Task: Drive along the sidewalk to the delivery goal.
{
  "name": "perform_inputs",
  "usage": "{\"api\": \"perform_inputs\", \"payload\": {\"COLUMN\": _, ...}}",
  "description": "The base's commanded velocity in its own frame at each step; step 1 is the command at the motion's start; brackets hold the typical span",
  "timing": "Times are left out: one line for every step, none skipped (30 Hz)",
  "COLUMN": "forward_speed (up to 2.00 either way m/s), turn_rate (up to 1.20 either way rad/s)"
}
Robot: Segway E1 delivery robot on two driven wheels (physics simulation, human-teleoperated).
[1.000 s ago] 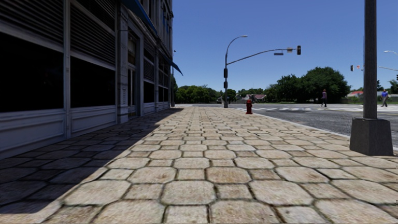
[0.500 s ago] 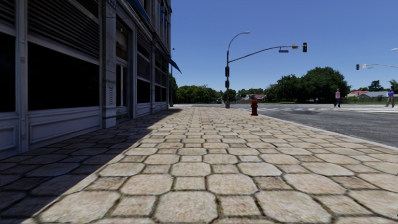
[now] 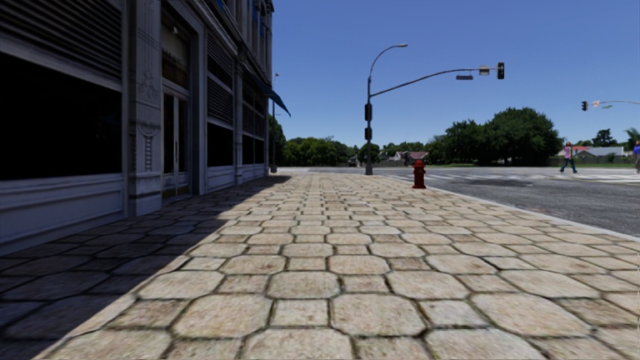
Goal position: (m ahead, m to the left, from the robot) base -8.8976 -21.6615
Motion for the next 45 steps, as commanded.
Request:
{"api": "perform_inputs", "payload": {"forward_speed": 2.0, "turn_rate": 0.0}}
{"api": "perform_inputs", "payload": {"forward_speed": 2.0, "turn_rate": 0.0}}
{"api": "perform_inputs", "payload": {"forward_speed": 2.0, "turn_rate": 0.0}}
{"api": "perform_inputs", "payload": {"forward_speed": 2.0, "turn_rate": 0.0}}
{"api": "perform_inputs", "payload": {"forward_speed": 2.0, "turn_rate": 0.0}}
{"api": "perform_inputs", "payload": {"forward_speed": 2.0, "turn_rate": 0.0}}
{"api": "perform_inputs", "payload": {"forward_speed": 2.0, "turn_rate": 0.0}}
{"api": "perform_inputs", "payload": {"forward_speed": 2.0, "turn_rate": 0.0}}
{"api": "perform_inputs", "payload": {"forward_speed": 2.0, "turn_rate": 0.0}}
{"api": "perform_inputs", "payload": {"forward_speed": 2.0, "turn_rate": 0.0}}
{"api": "perform_inputs", "payload": {"forward_speed": 2.0, "turn_rate": 0.0}}
{"api": "perform_inputs", "payload": {"forward_speed": 2.0, "turn_rate": 0.0}}
{"api": "perform_inputs", "payload": {"forward_speed": 2.0, "turn_rate": 0.0}}
{"api": "perform_inputs", "payload": {"forward_speed": 2.0, "turn_rate": 0.0}}
{"api": "perform_inputs", "payload": {"forward_speed": 2.0, "turn_rate": 0.0}}
{"api": "perform_inputs", "payload": {"forward_speed": 2.0, "turn_rate": 0.0}}
{"api": "perform_inputs", "payload": {"forward_speed": 2.0, "turn_rate": 0.0}}
{"api": "perform_inputs", "payload": {"forward_speed": 2.0, "turn_rate": 0.0}}
{"api": "perform_inputs", "payload": {"forward_speed": 2.0, "turn_rate": 0.0}}
{"api": "perform_inputs", "payload": {"forward_speed": 2.0, "turn_rate": 0.0}}
{"api": "perform_inputs", "payload": {"forward_speed": 2.0, "turn_rate": 0.0}}
{"api": "perform_inputs", "payload": {"forward_speed": 2.0, "turn_rate": 0.0}}
{"api": "perform_inputs", "payload": {"forward_speed": 2.0, "turn_rate": 0.0}}
{"api": "perform_inputs", "payload": {"forward_speed": 2.0, "turn_rate": 0.0}}
{"api": "perform_inputs", "payload": {"forward_speed": 2.0, "turn_rate": 0.0}}
{"api": "perform_inputs", "payload": {"forward_speed": 2.0, "turn_rate": 0.0}}
{"api": "perform_inputs", "payload": {"forward_speed": 2.0, "turn_rate": 0.0}}
{"api": "perform_inputs", "payload": {"forward_speed": 2.0, "turn_rate": 0.0}}
{"api": "perform_inputs", "payload": {"forward_speed": 2.0, "turn_rate": 0.0}}
{"api": "perform_inputs", "payload": {"forward_speed": 2.0, "turn_rate": 0.0}}
{"api": "perform_inputs", "payload": {"forward_speed": 2.0, "turn_rate": 0.0}}
{"api": "perform_inputs", "payload": {"forward_speed": 2.0, "turn_rate": 0.0}}
{"api": "perform_inputs", "payload": {"forward_speed": 2.0, "turn_rate": 0.0}}
{"api": "perform_inputs", "payload": {"forward_speed": 2.0, "turn_rate": 0.0}}
{"api": "perform_inputs", "payload": {"forward_speed": 2.0, "turn_rate": 0.0}}
{"api": "perform_inputs", "payload": {"forward_speed": 2.0, "turn_rate": 0.0}}
{"api": "perform_inputs", "payload": {"forward_speed": 2.0, "turn_rate": 0.0}}
{"api": "perform_inputs", "payload": {"forward_speed": 2.0, "turn_rate": 0.0}}
{"api": "perform_inputs", "payload": {"forward_speed": 2.0, "turn_rate": 0.0}}
{"api": "perform_inputs", "payload": {"forward_speed": 2.0, "turn_rate": 0.0}}
{"api": "perform_inputs", "payload": {"forward_speed": 2.0, "turn_rate": 0.0}}
{"api": "perform_inputs", "payload": {"forward_speed": 2.0, "turn_rate": 0.0}}
{"api": "perform_inputs", "payload": {"forward_speed": 2.0, "turn_rate": 0.0}}
{"api": "perform_inputs", "payload": {"forward_speed": 2.0, "turn_rate": 0.0}}
{"api": "perform_inputs", "payload": {"forward_speed": 2.0, "turn_rate": 0.0}}
